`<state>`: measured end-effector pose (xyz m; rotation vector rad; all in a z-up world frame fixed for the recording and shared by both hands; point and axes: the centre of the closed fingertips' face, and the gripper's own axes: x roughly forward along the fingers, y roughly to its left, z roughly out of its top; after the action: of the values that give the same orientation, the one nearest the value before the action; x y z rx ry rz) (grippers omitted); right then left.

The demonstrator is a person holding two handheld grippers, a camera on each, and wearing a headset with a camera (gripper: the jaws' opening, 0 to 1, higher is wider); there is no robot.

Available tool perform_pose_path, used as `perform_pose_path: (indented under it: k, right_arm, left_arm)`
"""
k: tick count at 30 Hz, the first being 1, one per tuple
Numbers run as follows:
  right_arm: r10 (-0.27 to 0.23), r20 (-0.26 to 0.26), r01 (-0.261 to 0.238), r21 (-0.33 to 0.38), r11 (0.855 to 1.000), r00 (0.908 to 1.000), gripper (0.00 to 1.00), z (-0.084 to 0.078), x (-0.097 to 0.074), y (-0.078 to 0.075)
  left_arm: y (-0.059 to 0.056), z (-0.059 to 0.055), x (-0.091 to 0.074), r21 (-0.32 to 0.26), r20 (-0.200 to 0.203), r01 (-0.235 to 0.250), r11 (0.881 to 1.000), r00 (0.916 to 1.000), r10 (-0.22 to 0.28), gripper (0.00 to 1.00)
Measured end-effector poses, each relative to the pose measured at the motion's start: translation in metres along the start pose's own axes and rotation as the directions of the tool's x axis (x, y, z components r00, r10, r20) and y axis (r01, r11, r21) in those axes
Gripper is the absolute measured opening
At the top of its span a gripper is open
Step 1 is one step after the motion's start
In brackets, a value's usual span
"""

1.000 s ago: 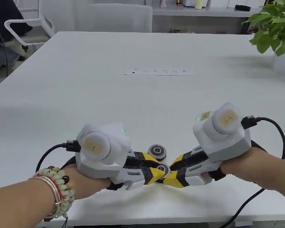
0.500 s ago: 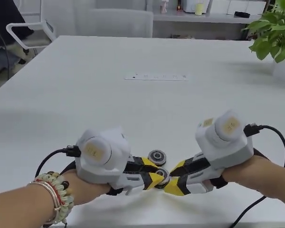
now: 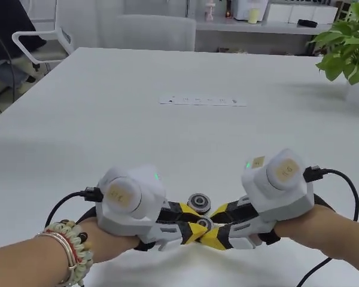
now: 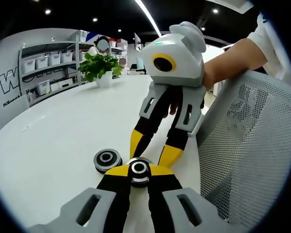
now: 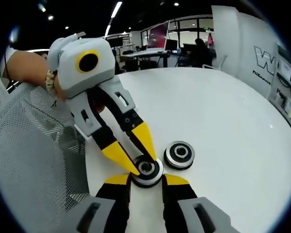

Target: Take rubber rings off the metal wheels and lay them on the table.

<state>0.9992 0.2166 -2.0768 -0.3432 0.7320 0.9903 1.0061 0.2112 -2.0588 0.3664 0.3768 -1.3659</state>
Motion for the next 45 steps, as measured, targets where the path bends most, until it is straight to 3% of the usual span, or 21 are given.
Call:
perform_pose_path:
  k: [15, 18, 20, 23, 31, 42, 44, 45]
  right_arm:
    - [0.025, -0.016, -0.025, 0.032, 0.999, 0.9996, 0.10, -0.008, -0.006, -0.001]
    - [0.038, 0.006, -0.038, 0.082, 0.996, 0.9993, 0.12, -0.006, -0.006, 0.000]
    - [0.040, 0.035, -0.043, 0.090, 0.995, 0.9986, 0.19, -0.001, -0.005, 0.001]
    - [0.035, 0.040, -0.038, 0.101, 0.994, 0.9986, 0.20, -0.001, -0.003, 0.000]
    - [0.021, 0.014, -0.021, 0.010, 1.000, 0.9997, 0.20, -0.003, -0.001, 0.000]
    - [0.034, 0.005, -0.034, -0.009, 0.999, 0.9994, 0.13, -0.006, -0.003, 0.001]
    - [0.039, -0.009, -0.039, -0.013, 0.999, 0.9992, 0.08, -0.008, -0.004, 0.001]
    - [0.035, -0.019, -0.035, -0.016, 0.999, 0.9992, 0.00, -0.010, -0.005, 0.000]
  left_arm:
    - [0.000, -0.001, -0.001, -0.021, 0.003, -0.003, 1.000, 1.0000, 0.003, 0.08]
    - [0.000, -0.001, -0.001, -0.021, 0.001, -0.002, 1.000, 1.0000, 0.002, 0.08]
    - [0.000, -0.001, -0.001, -0.021, 0.001, -0.001, 1.000, 1.0000, 0.001, 0.08]
    - [0.000, -0.001, -0.002, -0.022, 0.001, 0.000, 1.000, 1.0000, 0.000, 0.08]
    - [0.001, -0.001, -0.002, -0.031, 0.007, -0.001, 1.000, 1.0000, 0.001, 0.08]
    - [0.001, -0.002, -0.002, -0.040, 0.000, -0.003, 0.999, 1.0000, 0.003, 0.08]
    - [0.001, -0.002, -0.003, -0.039, -0.002, -0.003, 0.999, 1.0000, 0.003, 0.08]
    - [0.001, -0.002, -0.003, -0.039, -0.002, -0.003, 0.999, 1.0000, 0.003, 0.08]
